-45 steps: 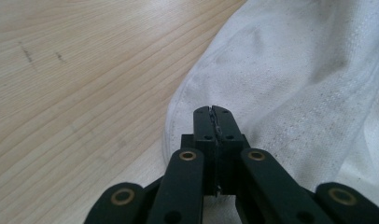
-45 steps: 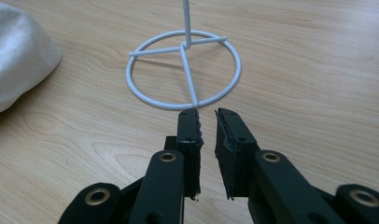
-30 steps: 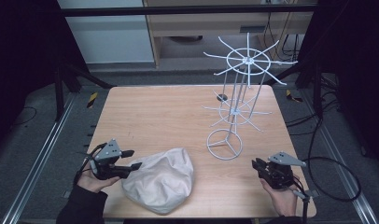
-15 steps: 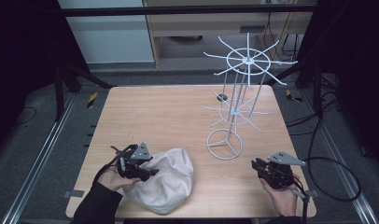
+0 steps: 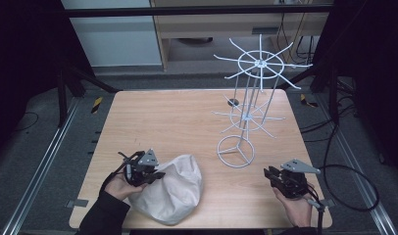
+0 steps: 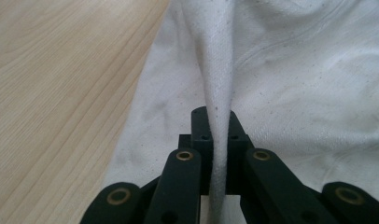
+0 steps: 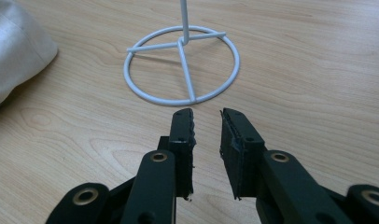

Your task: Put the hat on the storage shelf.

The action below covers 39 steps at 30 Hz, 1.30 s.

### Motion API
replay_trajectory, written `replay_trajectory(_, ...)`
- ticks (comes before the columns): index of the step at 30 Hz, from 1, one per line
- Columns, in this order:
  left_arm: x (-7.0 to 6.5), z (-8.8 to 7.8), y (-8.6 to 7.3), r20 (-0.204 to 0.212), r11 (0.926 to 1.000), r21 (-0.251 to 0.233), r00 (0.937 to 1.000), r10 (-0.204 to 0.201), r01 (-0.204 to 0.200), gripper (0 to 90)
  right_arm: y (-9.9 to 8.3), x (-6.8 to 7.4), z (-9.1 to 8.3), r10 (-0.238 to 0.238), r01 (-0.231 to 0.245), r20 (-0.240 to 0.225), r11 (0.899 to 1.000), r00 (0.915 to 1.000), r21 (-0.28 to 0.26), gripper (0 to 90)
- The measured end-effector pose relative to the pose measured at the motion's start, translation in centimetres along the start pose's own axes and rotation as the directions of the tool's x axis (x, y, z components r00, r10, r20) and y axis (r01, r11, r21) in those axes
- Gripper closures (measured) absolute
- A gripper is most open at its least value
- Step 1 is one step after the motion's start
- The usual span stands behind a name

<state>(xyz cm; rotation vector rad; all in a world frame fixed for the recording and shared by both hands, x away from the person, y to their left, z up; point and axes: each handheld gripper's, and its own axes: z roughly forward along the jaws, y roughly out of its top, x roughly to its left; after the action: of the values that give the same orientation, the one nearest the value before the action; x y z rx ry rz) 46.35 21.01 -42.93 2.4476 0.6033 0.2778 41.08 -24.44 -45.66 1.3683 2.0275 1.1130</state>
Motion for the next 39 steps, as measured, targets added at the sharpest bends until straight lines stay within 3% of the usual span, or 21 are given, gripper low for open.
replay_trajectory(5,-0.2,-1.7,0.1,-0.014,0.9959,-0.086,0.9994,-0.03,0.029,87.5,-0.1,-0.1,-0.1,0.007,-0.007,0.001,1.0,1.0,-0.002,74.0)
replay_trajectory(7,-0.3,-2.5,0.1,-0.039,0.986,-0.161,0.9979,-0.052,0.045,87.5,0.0,-0.1,-0.2,0.012,-0.012,0.003,1.0,0.9999,-0.007,73.5)
replay_trajectory(9,-0.4,-3.4,0.2,-0.054,0.9697,-0.235,0.9952,-0.082,0.067,87.5,0.0,-0.2,-0.2,0.004,-0.004,0.008,1.0,1.0,-0.014,73.1)
replay_trajectory(11,-0.5,-3.8,0.3,-0.062,0.9574,-0.278,0.9932,-0.098,0.078,87.5,-0.1,-0.2,-0.2,0.004,-0.004,0.007,1.0,1.0,-0.016,72.7)
replay_trajectory(12,-0.5,-3.8,0.3,-0.062,0.9574,-0.278,0.9932,-0.098,0.078,87.6,-0.1,-0.2,-0.2,0.004,-0.004,0.007,1.0,1.0,-0.016,72.7)
replay_trajectory(17,-0.6,-5.2,0.3,-0.069,0.9033,-0.405,0.9806,-0.183,0.14,87.6,-0.1,-0.3,-0.2,0.006,-0.006,0.013,1.0,0.9999,-0.022,71.4)
replay_trajectory(18,-0.6,-5.2,0.3,-0.069,0.9033,-0.405,0.9806,-0.183,0.14,87.6,-0.1,-0.3,-0.2,0.006,-0.006,0.013,1.0,0.9999,-0.022,71.4)
replay_trajectory(19,-0.6,-5.7,0.3,-0.082,0.8898,-0.431,0.9757,-0.203,0.149,87.6,-0.2,-0.4,-0.2,0.002,-0.001,0.022,1.0,0.9998,-0.028,70.2)
replay_trajectory(20,-0.6,-5.7,0.3,-0.082,0.8898,-0.431,0.9757,-0.203,0.149,87.6,-0.2,-0.4,-0.2,0.004,-0.003,0.024,1.0,0.9997,-0.029,69.7)
replay_trajectory(21,-0.6,-6.3,0.2,-0.092,0.8649,-0.475,0.9688,-0.23,0.161,87.6,-0.2,-0.5,-0.2,0.004,-0.003,0.027,0.999,0.9996,-0.032,69.0)
replay_trajectory(23,-0.5,-6.8,0.2,-0.094,0.8447,-0.507,0.9634,-0.251,0.171,87.6,-0.2,-0.5,-0.2,0.003,-0.001,0.033,0.999,0.9995,-0.035,68.3)
replay_trajectory(24,-0.5,-6.8,0.2,-0.094,0.8447,-0.507,0.9634,-0.251,0.171,87.6,-0.2,-0.5,-0.2,0.003,-0.002,0.035,0.999,0.9994,-0.035,68.0)
replay_trajectory(25,-0.4,-7.4,0.1,-0.093,0.8202,-0.543,0.9582,-0.271,0.179,87.6,-0.3,-0.6,-0.2,0.003,-0.002,0.037,0.999,0.9993,-0.036,67.3)
replay_trajectory(26,-0.4,-7.4,0.1,-0.093,0.8202,-0.543,0.9582,-0.271,0.179,87.6,-0.3,-0.6,-0.2,0.003,-0.002,0.037,0.999,0.9993,-0.036,67.3)
replay_trajectory(27,-0.4,-8.1,0.1,-0.093,0.8008,-0.571,0.9547,-0.282,0.181,87.6,-0.3,-0.5,-0.1,0.002,-0.001,0.037,0.999,0.9993,-0.036,66.5)
replay_trajectory(28,-0.4,-8.4,0.1,-0.094,0.7912,-0.585,0.9534,-0.286,0.18,87.6,-0.3,-0.5,-0.1,0.005,-0.003,0.036,0.999,0.9993,-0.035,66.4)
replay_trajectory(29,-0.3,-8.7,0.1,-0.093,0.7827,-0.595,0.9521,-0.291,0.181,87.6,-0.2,-0.5,-0.1,0.009,-0.008,0.034,0.999,0.9994,-0.032,66.3)
replay_trajectory(30,-0.3,-8.7,0.1,-0.093,0.7827,-0.595,0.9521,-0.291,0.181,87.6,-0.2,-0.4,-0.1,0.008,-0.006,0.036,0.999,0.9993,-0.032,66.3)
replay_trajectory(31,-0.2,-9.4,0.2,-0.088,0.7592,-0.625,0.9494,-0.301,0.183,87.6,-0.2,-0.4,-0.1,0.008,-0.007,0.036,0.999,0.9993,-0.033,66.2)
replay_trajectory(33,-0.1,-9.9,0.4,-0.083,0.7439,-0.642,0.9477,-0.308,0.186,87.7,-0.2,-0.4,-0.1,0.008,-0.007,0.037,0.999,0.9993,-0.035,66.1)
replay_trajectory(39,0.3,-11.0,1.5,-0.063,0.6788,-0.711,0.9444,-0.323,0.184,87.7,-0.3,-0.5,0.0,-0.001,0.003,0.044,0.999,0.999,-0.038,66.1)
